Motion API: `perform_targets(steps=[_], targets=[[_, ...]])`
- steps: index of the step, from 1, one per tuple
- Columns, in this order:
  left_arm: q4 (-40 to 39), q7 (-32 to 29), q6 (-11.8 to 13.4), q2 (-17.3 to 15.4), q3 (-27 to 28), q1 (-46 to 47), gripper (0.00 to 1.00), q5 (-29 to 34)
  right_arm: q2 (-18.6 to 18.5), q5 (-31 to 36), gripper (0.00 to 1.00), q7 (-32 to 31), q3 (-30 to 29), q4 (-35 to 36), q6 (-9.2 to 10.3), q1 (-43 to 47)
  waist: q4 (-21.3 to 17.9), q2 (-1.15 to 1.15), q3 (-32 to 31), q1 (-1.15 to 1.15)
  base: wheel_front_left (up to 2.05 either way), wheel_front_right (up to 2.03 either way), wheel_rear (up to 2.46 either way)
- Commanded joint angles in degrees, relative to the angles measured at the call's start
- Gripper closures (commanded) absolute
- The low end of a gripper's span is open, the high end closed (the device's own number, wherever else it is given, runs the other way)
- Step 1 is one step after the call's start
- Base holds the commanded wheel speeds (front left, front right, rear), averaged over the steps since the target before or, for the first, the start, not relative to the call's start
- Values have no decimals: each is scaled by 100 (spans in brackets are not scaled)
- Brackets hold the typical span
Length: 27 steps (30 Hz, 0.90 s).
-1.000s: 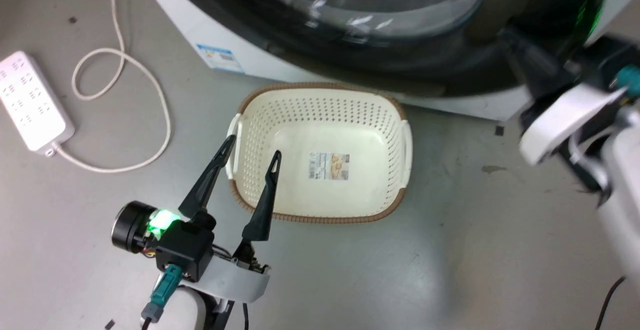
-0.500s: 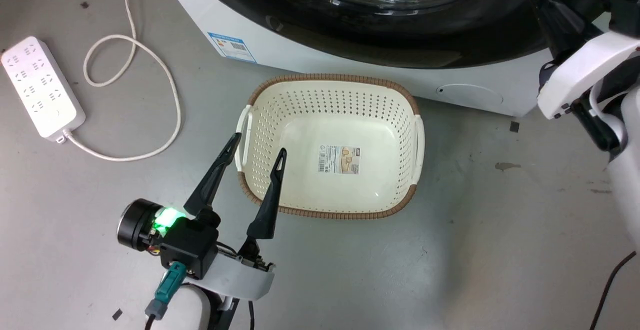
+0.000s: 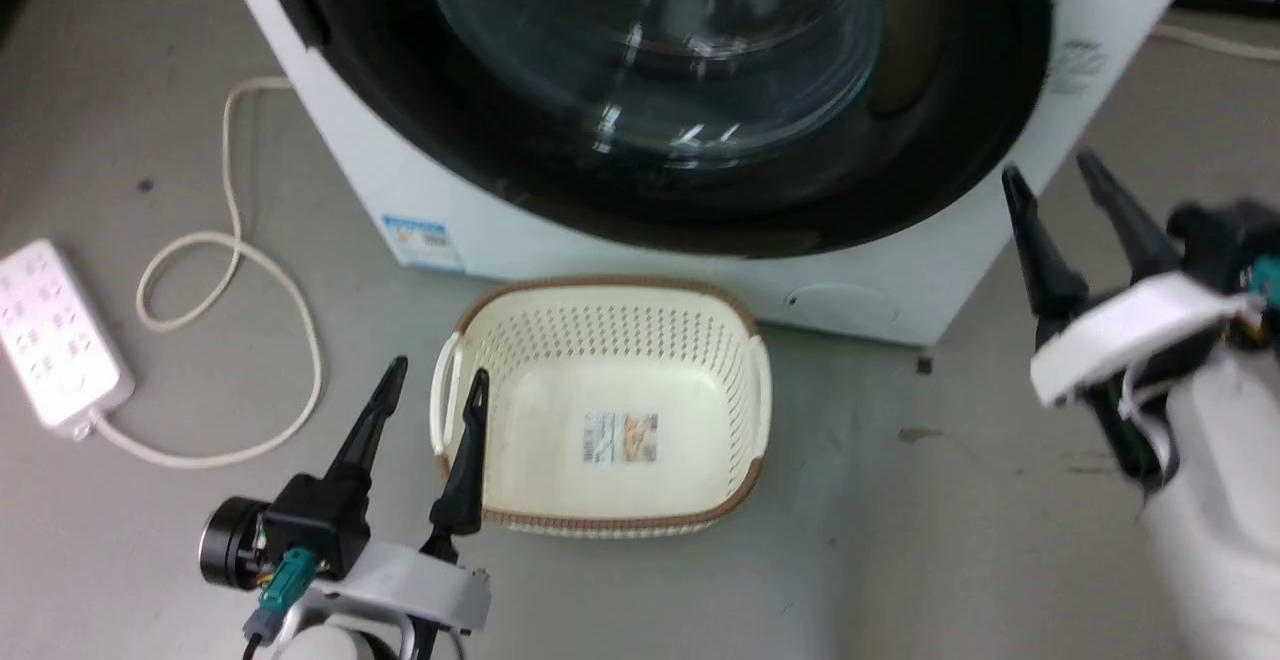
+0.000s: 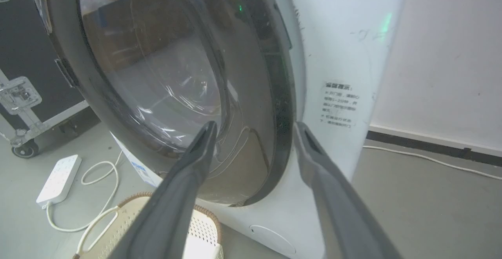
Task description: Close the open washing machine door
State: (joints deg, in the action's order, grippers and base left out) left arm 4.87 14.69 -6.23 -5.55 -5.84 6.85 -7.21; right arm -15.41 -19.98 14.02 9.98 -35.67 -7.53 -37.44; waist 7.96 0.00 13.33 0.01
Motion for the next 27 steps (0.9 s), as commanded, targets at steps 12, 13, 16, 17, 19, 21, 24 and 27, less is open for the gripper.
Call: perform_targets(steps=[12, 13, 16, 17, 19, 21, 24, 27], targets=[[-44, 30, -45, -52, 331, -488, 0, -14, 987, 817, 0, 96, -1029, 2426, 4, 2651, -701, 0, -843, -1, 0, 0, 0], [-63, 30, -34, -30, 386, -516, 0, -49, 1033, 916, 0, 96, -1042, 2582, 4, 2812, -729, 0, -860, -1, 0, 0, 0], [-69, 30, -38, -15, 445, -589, 0, -24, 1158, 1094, 0, 96, -1153, 2804, 4, 3200, -783, 0, -911, -1, 0, 0, 0], [-66, 30, -38, -3, 466, -608, 0, -25, 1186, 1126, 0, 96, -1177, 2840, 4, 3290, -790, 0, -923, -1, 0, 0, 0], [-51, 30, -30, 19, 486, -651, 0, 2, 1220, 1219, 0, 96, -1177, 2888, 4, 3434, -794, 0, -952, -1, 0, 0, 0], [-39, 30, 17, 46, 517, -684, 0, 30, 1239, 1287, 0, 97, -1180, 2952, 4, 3542, -784, 0, -976, -1, 0, 0, 0], [-27, 30, 142, 87, 610, -732, 0, 48, 1249, 1316, 0, 97, -1145, 3014, 4, 3668, -756, 0, -1008, -1, 0, 0, 0], [2, 30, 197, 140, 724, -760, 0, -98, 1251, 1341, 0, 97, -1126, 2981, 4, 3745, -729, 0, -1034, -1, 0, 0, 0]])
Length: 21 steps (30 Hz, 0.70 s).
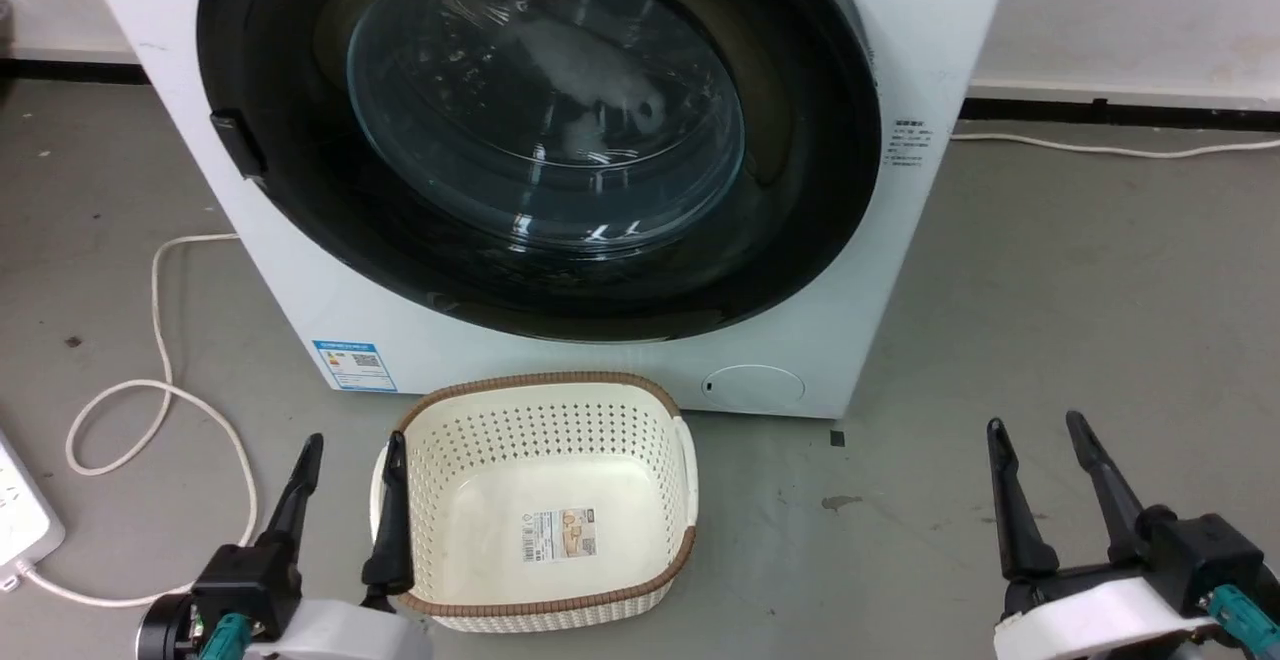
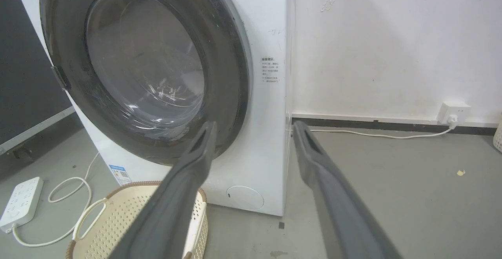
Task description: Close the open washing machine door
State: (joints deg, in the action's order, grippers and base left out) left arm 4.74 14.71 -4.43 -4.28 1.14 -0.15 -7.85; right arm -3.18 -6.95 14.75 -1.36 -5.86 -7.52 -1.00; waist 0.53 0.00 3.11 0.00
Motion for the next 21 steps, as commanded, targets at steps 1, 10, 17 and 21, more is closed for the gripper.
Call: perform_targets(steps=[1, 10, 17, 21], targets=[[31, 29, 11, 18, 31, -67, 0, -38, 28, 45, 0, 24, -2, -16, 3, 117, 25, 0, -20, 0, 0, 0, 0], [148, 29, 32, 53, 132, -76, 0, -60, 29, 24, 0, 25, -3, -59, 3, 143, 52, 0, -70, 0, 0, 0, 0], [134, -20, 27, 25, 124, -15, 100, -33, 5, 18, 100, -17, -7, -48, -1, 53, 57, 0, -76, -1, 0, 0, 0], [115, -67, 41, 29, 116, -14, 100, -7, 5, 40, 100, -64, -3, -28, -1, 55, 54, 0, -84, -1, 0, 0, 0]])
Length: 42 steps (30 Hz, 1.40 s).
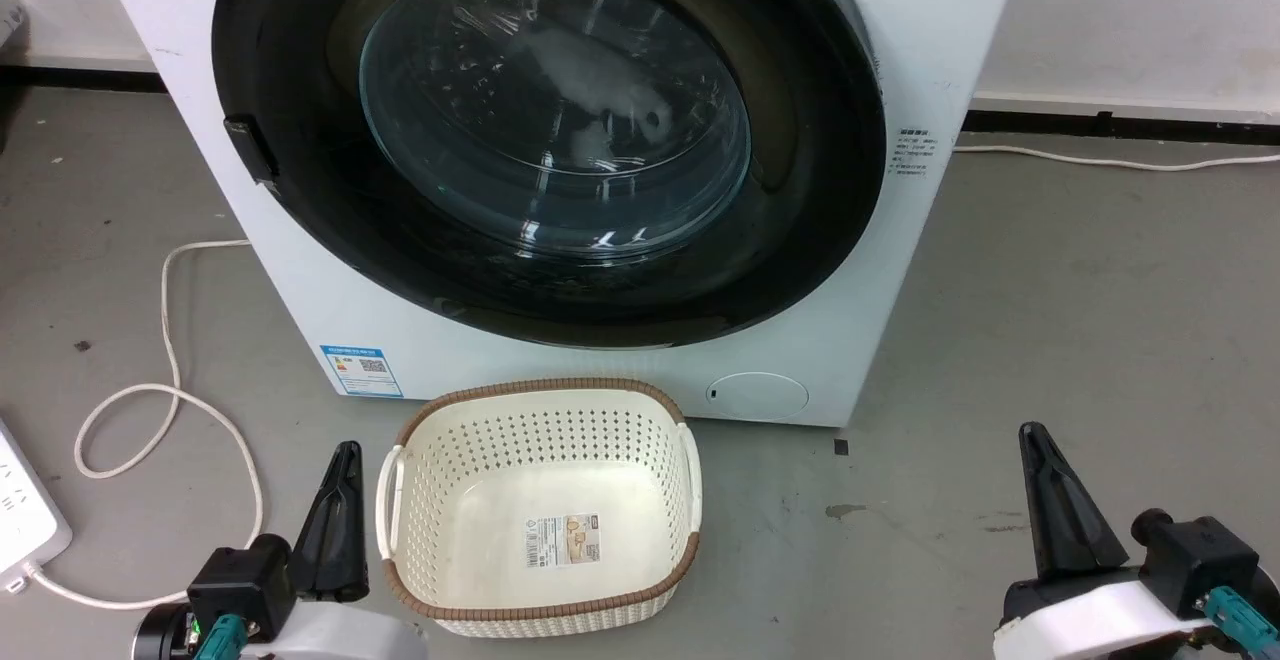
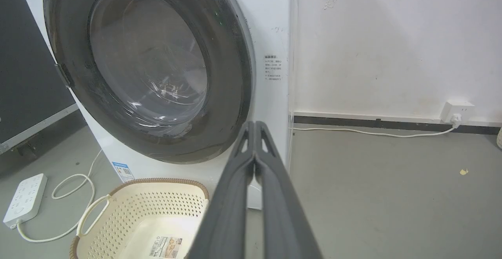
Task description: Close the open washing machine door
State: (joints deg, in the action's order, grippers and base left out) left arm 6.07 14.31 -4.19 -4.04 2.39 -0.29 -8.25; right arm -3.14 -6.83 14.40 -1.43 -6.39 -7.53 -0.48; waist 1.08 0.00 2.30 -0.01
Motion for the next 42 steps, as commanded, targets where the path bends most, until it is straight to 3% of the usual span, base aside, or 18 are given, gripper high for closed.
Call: perform_targets(steps=[1, 42], targets=[[-23, -40, 20, 6, -11, 1, 100, 39, 1, 33, 100, -41, 6, 30, 0, 3, -2, 0, -4, 0, 0, 0, 0], [-229, -531, 161, 45, -92, 11, 100, 317, 10, 263, 100, -535, 55, 245, 2, 19, -40, 0, -84, 0, 0, 0, 0]])
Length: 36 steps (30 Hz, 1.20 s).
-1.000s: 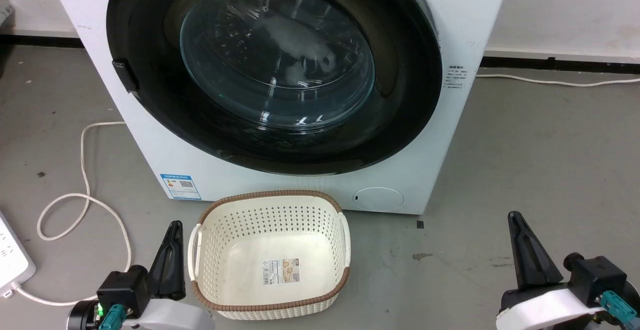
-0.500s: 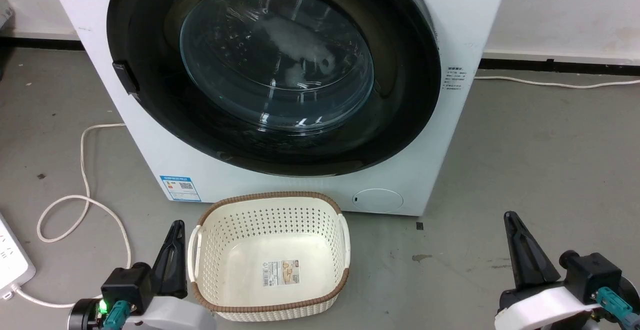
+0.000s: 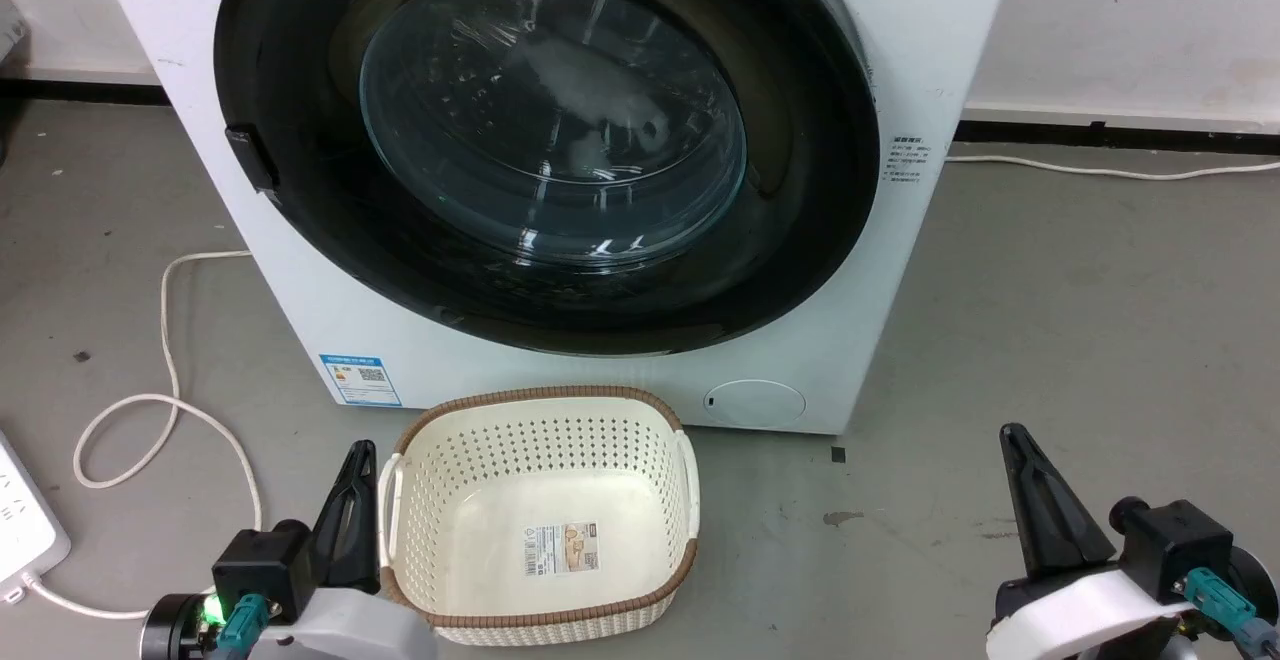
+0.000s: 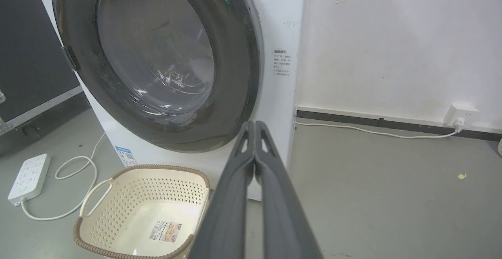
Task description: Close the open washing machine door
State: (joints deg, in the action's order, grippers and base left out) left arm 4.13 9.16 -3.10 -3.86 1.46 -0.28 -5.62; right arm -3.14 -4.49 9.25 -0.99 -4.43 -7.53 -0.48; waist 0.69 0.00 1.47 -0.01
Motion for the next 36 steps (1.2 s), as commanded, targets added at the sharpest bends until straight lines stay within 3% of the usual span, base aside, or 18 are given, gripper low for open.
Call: perform_targets(steps=[1, 36], targets=[[-40, -28, 56, 28, 0, 10, 100, 61, 10, 34, 100, -32, 12, 55, 2, 19, -1, 0, -3, 0, 0, 0, 0], [-212, -437, 173, 60, -67, 18, 100, 292, 17, 226, 100, -444, 52, 234, 3, 32, -33, 0, -69, 0, 0, 0, 0]])
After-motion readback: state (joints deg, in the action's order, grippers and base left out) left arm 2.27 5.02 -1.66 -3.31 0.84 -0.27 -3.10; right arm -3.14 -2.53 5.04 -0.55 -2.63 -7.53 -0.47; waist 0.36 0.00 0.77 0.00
